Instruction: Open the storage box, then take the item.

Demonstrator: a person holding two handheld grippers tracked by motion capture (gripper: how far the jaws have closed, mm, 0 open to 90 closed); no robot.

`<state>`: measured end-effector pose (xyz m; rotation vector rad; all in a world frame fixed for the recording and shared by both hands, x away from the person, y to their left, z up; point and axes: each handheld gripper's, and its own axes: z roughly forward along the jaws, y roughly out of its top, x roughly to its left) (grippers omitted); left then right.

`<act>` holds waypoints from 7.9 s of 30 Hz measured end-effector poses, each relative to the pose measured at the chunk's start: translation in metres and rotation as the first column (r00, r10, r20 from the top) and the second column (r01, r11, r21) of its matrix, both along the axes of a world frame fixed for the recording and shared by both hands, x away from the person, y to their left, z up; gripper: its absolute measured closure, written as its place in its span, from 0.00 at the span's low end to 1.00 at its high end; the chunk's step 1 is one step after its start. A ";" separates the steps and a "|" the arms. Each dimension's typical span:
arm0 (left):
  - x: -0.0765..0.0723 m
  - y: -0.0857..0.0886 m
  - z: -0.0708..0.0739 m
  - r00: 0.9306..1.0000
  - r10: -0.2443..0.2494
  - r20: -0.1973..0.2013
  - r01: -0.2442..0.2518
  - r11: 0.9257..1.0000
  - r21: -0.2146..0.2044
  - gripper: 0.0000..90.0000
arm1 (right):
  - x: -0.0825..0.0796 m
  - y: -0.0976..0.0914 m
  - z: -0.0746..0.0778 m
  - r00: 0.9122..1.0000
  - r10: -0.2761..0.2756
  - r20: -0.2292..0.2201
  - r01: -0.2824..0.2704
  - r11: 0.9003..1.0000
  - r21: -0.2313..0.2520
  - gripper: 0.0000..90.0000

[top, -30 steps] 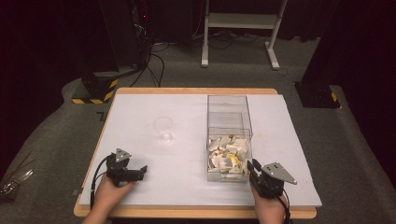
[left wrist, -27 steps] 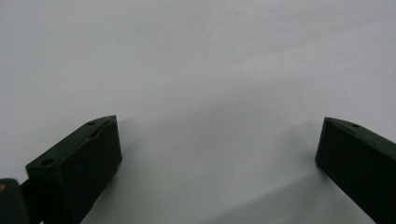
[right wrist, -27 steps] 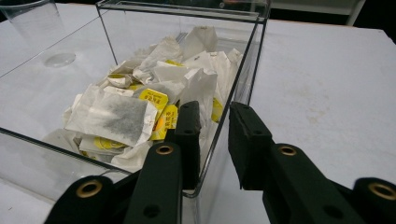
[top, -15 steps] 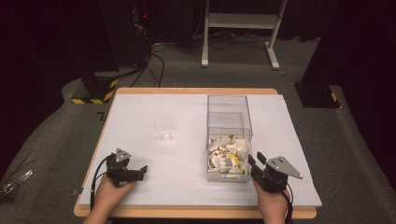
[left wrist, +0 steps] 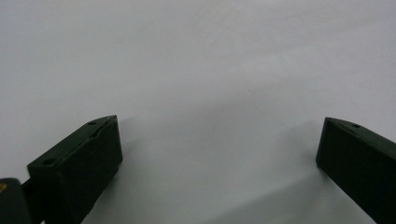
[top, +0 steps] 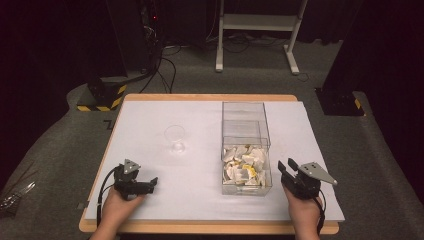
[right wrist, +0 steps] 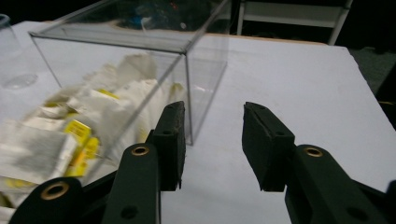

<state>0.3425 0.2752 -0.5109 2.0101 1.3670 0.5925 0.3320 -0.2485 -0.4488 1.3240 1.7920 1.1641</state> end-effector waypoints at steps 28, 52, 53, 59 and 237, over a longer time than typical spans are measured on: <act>-0.003 -0.005 0.009 1.000 -0.027 -0.013 0.027 1.000 -0.016 0.02 | 0.018 -0.023 -0.037 0.992 -0.004 -0.123 -0.004 0.998 -0.062 0.60; -0.010 -0.065 0.057 0.975 -0.205 0.083 0.211 0.974 -0.076 0.05 | 0.017 -0.031 -0.038 0.990 -0.024 -0.139 0.017 0.999 -0.049 0.56; -0.009 -0.068 0.059 0.973 -0.215 0.089 0.222 0.972 -0.072 0.05 | 0.017 -0.030 -0.038 0.990 -0.025 -0.139 0.019 0.999 -0.049 0.56; -0.008 -0.081 0.066 0.964 -0.250 0.095 0.257 0.963 -0.075 0.05 | 0.017 -0.026 -0.039 0.989 -0.020 -0.148 0.012 0.998 -0.057 0.57; 0.011 -0.243 0.086 0.854 -0.500 0.143 0.516 0.850 -0.104 1.00 | 0.016 -0.037 -0.036 0.990 -0.033 -0.136 0.030 0.999 -0.026 0.60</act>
